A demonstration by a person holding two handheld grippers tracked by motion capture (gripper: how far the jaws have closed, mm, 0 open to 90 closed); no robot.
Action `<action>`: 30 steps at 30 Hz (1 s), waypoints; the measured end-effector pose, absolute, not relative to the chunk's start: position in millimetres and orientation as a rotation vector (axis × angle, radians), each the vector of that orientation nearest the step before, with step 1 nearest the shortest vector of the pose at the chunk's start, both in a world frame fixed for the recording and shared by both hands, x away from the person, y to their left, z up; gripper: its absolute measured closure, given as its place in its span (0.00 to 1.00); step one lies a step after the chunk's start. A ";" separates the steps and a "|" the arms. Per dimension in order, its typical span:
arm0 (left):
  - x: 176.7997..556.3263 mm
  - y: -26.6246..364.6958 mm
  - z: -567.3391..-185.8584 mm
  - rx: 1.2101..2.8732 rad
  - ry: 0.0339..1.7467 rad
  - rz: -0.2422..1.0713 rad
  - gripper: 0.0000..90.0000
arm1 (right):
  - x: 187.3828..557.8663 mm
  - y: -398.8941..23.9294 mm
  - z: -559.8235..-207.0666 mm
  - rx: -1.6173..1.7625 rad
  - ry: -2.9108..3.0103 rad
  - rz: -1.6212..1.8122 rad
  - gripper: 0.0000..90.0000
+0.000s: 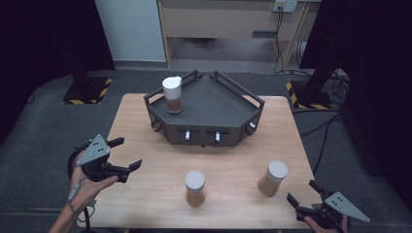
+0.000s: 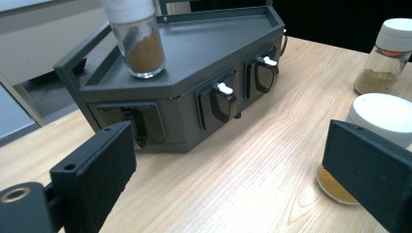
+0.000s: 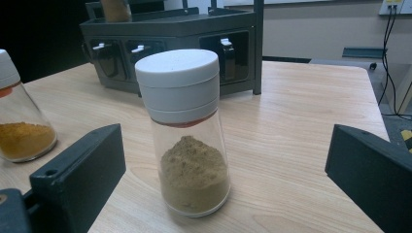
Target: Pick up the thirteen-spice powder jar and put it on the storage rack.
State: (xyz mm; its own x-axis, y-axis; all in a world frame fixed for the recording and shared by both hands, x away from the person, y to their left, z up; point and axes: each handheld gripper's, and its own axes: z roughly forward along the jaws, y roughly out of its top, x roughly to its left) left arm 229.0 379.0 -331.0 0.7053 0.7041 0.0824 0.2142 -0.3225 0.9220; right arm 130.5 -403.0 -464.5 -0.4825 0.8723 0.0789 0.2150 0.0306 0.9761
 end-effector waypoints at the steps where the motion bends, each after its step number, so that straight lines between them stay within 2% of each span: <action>1: 226.8 378.1 -337.5 1.876 0.722 0.600 0.05 | 130.5 -403.0 -464.4 1.105 1.744 1.488 0.02; 18: 210.5 386.2 -385.7 1.829 0.828 0.577 0.04 | 130.7 -403.3 -464.4 1.103 1.744 1.489 0.02; 30: 197.4 393.9 -410.6 1.794 0.863 0.618 0.05 | 130.7 -403.2 -464.1 1.101 1.746 1.490 0.02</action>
State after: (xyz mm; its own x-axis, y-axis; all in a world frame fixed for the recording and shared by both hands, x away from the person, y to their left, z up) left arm 197.4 393.9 -410.6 0.6129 0.7899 0.0201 0.2734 -0.2359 0.9325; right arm 130.7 -403.2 -464.1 -0.4859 0.8706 0.0773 0.2135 0.0325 0.9764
